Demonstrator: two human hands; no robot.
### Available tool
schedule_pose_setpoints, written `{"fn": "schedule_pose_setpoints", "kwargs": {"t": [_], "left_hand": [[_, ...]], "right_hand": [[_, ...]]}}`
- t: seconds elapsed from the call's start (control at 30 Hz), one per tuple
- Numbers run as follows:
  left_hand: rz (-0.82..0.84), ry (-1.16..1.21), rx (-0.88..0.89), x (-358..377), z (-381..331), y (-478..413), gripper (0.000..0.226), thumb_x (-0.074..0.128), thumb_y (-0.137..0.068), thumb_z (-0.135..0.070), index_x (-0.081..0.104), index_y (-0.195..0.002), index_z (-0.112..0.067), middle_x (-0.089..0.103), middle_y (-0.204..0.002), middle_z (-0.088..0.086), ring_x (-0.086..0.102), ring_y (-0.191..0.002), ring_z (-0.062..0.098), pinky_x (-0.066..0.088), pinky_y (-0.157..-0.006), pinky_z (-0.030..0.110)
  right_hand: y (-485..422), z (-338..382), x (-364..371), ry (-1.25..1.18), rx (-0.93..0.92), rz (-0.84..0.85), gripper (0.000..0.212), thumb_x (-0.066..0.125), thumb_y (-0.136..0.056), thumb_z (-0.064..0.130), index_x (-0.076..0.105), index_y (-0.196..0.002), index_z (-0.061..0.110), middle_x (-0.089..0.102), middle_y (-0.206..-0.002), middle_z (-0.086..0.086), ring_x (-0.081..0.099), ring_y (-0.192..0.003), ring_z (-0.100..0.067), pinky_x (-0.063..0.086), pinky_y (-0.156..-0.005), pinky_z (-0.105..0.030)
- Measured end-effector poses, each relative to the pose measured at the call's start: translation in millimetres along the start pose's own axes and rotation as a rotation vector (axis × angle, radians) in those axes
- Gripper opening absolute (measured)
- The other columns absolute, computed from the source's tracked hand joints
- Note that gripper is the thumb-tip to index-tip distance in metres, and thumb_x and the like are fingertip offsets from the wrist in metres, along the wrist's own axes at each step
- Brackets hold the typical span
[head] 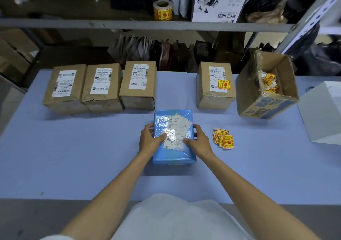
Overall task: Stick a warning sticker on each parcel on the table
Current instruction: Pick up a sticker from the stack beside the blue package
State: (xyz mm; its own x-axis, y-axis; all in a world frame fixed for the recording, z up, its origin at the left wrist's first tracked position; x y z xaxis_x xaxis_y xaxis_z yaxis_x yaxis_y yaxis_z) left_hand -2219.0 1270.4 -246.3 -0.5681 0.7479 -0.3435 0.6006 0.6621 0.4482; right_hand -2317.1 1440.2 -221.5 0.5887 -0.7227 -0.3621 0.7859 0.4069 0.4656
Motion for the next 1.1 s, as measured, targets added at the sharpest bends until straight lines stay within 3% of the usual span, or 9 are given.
{"fn": "schedule_pose_setpoints", "kwargs": {"t": [0.13,0.23,0.33,0.47,0.6,0.7,0.9,1.0,1.1], "left_hand": [[-0.015,-0.04,0.012,0.0,1.5,-5.8,0.053,0.079,-0.076,-0.013,0.048,-0.118,-0.022,0.058,-0.122,0.004,0.063,-0.1,0.019,0.055,-0.089,0.045],[-0.036,-0.075,0.002,2.2,1.8,-8.8,0.052,0.078,-0.076,-0.012,0.047,-0.117,-0.021,0.058,-0.121,0.005,0.063,-0.099,0.019,0.054,-0.089,0.045],[-0.05,-0.095,0.003,3.9,3.0,-10.0,0.053,0.078,-0.075,-0.012,0.046,-0.117,-0.022,0.058,-0.121,0.005,0.063,-0.1,0.02,0.054,-0.089,0.046],[-0.049,-0.105,0.006,4.3,3.8,-10.4,0.052,0.077,-0.077,-0.011,0.046,-0.117,-0.022,0.057,-0.123,0.005,0.063,-0.101,0.02,0.054,-0.089,0.046],[-0.052,-0.104,0.007,4.4,4.3,-10.6,0.054,0.077,-0.076,-0.01,0.046,-0.12,-0.021,0.057,-0.123,0.006,0.063,-0.101,0.02,0.054,-0.089,0.046],[-0.046,-0.103,0.002,4.8,3.6,-10.0,0.053,0.076,-0.078,-0.01,0.045,-0.12,-0.021,0.056,-0.124,0.006,0.062,-0.101,0.02,0.054,-0.089,0.045],[-0.031,-0.114,0.002,3.6,2.6,-9.7,0.053,0.076,-0.078,-0.012,0.044,-0.12,-0.021,0.055,-0.124,0.006,0.062,-0.101,0.019,0.055,-0.088,0.044],[-0.028,-0.117,0.003,3.8,1.6,-9.3,0.054,0.076,-0.079,-0.013,0.043,-0.121,-0.021,0.055,-0.125,0.006,0.062,-0.101,0.018,0.056,-0.087,0.042],[-0.026,-0.113,0.004,3.2,0.9,-8.6,0.054,0.076,-0.079,-0.013,0.043,-0.121,-0.02,0.055,-0.125,0.006,0.062,-0.101,0.018,0.057,-0.086,0.04]], "right_hand": [[-2.0,-15.8,-13.7,-0.112,-0.008,0.0,0.043,0.058,-0.093,0.01,0.052,-0.133,0.023,0.064,-0.116,-0.004,0.061,-0.102,-0.017,0.053,-0.083,-0.03],[-2.0,-27.5,-35.9,0.086,-0.072,-0.264,0.031,0.058,-0.092,0.007,0.06,-0.122,0.009,0.065,-0.116,-0.01,0.06,-0.101,-0.018,0.049,-0.084,-0.026],[-4.6,-39.3,-57.7,0.324,-0.069,-0.501,0.037,0.058,-0.088,0.002,0.054,-0.125,0.003,0.054,-0.122,-0.017,0.049,-0.113,-0.033,0.041,-0.091,-0.037],[-17.0,-56.8,-78.3,0.365,0.111,-0.617,0.046,0.056,-0.092,0.005,0.041,-0.135,0.002,0.04,-0.133,-0.022,0.035,-0.122,-0.04,0.044,-0.09,-0.048],[-29.4,-72.9,-88.7,0.201,0.34,-0.587,0.045,0.055,-0.095,0.016,0.041,-0.134,0.0,0.039,-0.137,-0.026,0.033,-0.127,-0.043,0.036,-0.099,-0.049],[-32.7,-79.7,-92.1,0.182,0.43,-0.549,0.044,0.063,-0.089,0.017,0.048,-0.127,0.0,0.042,-0.134,-0.026,0.034,-0.126,-0.043,0.036,-0.098,-0.045],[-31.0,-87.0,-98.4,0.138,0.435,-0.559,0.053,0.081,-0.074,0.017,0.051,-0.113,-0.001,0.052,-0.123,-0.024,0.043,-0.12,-0.042,0.041,-0.094,-0.046],[-26.6,-87.5,-99.3,0.036,0.404,-0.587,0.051,0.081,-0.074,0.014,0.049,-0.111,0.0,0.059,-0.114,-0.021,0.057,-0.106,-0.04,0.048,-0.085,-0.045],[-22.9,-84.4,-100.3,-0.044,0.4,-0.596,0.049,0.08,-0.076,0.011,0.052,-0.115,0.0,0.059,-0.116,-0.019,0.058,-0.106,-0.037,0.046,-0.084,-0.042]]}}
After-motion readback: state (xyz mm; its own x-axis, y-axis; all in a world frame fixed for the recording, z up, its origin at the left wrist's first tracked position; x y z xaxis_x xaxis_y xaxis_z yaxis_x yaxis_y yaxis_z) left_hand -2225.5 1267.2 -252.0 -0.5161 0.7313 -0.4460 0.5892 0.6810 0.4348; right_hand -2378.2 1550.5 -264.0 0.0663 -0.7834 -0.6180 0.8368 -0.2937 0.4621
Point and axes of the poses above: each hand's wrist, its own y-axis away from the middle knuckle, its own x-axis out of the palm, z = x × y, the point moved 3 cm from there along -y, towards the middle knuckle
